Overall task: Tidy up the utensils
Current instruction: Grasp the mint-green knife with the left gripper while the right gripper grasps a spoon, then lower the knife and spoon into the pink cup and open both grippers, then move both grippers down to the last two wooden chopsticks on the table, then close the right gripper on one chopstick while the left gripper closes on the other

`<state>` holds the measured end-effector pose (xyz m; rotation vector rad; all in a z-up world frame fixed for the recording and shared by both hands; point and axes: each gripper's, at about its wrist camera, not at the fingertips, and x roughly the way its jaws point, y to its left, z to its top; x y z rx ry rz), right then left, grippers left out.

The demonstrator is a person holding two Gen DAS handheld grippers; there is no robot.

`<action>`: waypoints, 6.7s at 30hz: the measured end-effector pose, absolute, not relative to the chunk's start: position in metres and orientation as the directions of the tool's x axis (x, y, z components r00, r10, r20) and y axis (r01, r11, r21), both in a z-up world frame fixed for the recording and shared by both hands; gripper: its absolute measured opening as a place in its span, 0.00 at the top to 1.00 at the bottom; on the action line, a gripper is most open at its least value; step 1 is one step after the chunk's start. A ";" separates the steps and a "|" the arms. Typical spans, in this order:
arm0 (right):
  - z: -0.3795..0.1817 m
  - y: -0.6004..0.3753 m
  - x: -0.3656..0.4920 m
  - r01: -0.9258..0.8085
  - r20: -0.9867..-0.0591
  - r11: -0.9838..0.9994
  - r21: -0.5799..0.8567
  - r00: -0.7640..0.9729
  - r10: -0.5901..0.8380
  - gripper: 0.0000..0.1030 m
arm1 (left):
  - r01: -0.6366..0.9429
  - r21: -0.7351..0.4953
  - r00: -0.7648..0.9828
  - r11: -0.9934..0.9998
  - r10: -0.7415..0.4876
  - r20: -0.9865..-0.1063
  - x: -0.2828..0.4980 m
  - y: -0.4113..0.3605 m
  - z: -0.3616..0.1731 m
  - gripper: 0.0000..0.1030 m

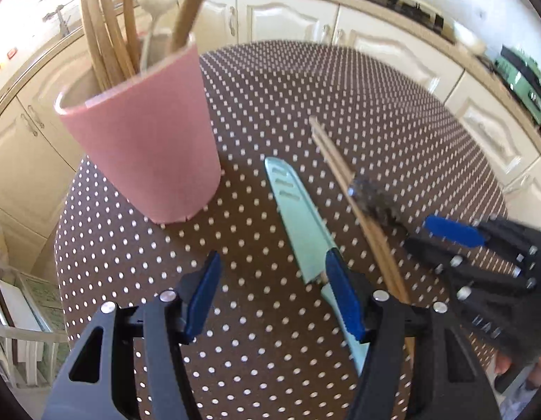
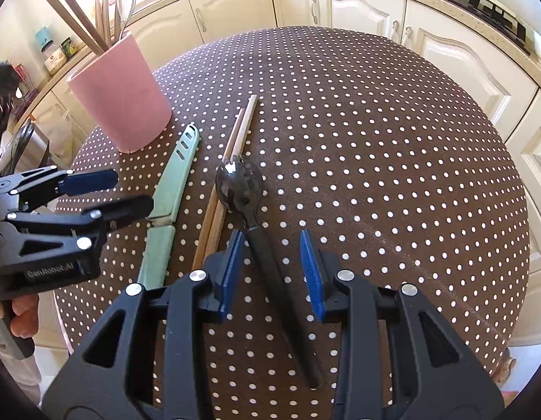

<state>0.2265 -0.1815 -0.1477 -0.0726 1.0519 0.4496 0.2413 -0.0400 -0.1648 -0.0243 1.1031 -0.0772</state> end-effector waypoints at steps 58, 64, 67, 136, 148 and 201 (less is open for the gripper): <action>-0.013 -0.103 0.105 -0.531 -0.291 0.831 0.167 0.779 0.556 0.88 | 0.102 -0.130 0.915 0.986 -0.144 -0.377 0.092 0.038 -0.043 0.76; 0.002 -0.071 0.126 -0.553 -0.213 0.817 0.163 0.789 0.576 0.88 | 0.070 -0.130 0.949 0.989 -0.107 -0.297 0.112 0.069 -0.010 0.76; 0.006 -0.054 0.136 -0.557 -0.177 0.814 0.163 0.795 0.580 0.88 | 0.061 -0.135 0.958 0.989 -0.097 -0.272 0.127 0.079 -0.002 0.76; -0.014 -0.068 0.166 -0.442 -0.152 0.873 0.206 0.867 0.475 0.56 | -0.073 -0.142 0.940 0.987 0.021 -0.339 0.164 0.109 -0.011 0.30; 0.001 -0.109 0.123 -0.397 -0.166 0.906 0.146 0.893 0.418 0.54 | -0.022 -0.119 0.923 0.993 -0.026 -0.384 0.136 0.062 -0.003 0.29; -0.138 -0.221 0.248 -0.364 -0.893 0.919 0.149 0.349 0.283 0.93 | -0.005 -0.123 0.402 0.992 -0.111 -0.909 0.277 -0.089 -0.174 0.60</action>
